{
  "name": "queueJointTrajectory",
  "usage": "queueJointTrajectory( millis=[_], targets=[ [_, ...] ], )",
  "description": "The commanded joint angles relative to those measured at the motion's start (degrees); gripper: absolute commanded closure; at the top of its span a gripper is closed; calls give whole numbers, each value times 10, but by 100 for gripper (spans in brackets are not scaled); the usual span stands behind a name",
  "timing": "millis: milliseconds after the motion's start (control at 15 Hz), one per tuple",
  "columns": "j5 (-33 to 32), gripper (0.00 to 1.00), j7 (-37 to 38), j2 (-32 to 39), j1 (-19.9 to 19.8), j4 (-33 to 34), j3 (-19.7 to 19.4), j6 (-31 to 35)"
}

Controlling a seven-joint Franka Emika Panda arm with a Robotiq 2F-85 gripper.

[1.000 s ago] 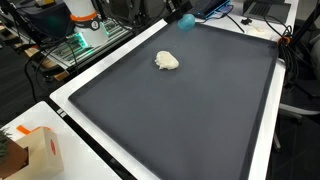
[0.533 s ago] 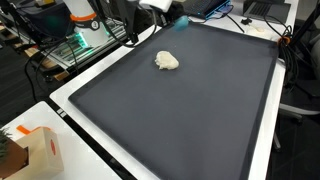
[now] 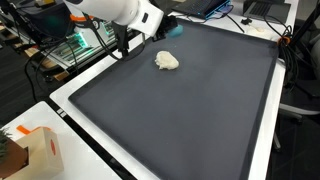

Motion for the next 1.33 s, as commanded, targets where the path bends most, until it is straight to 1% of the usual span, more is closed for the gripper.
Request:
queueJointTrajectory(
  millis=[0, 533, 1267],
  targets=[
    [27, 75, -1, 16, -16, 2, -6, -15],
    [60, 75, 23, 29, -32, -1, -13, -9],
    [74, 75, 128, 13, -38, -15, -29, 2]
  ],
)
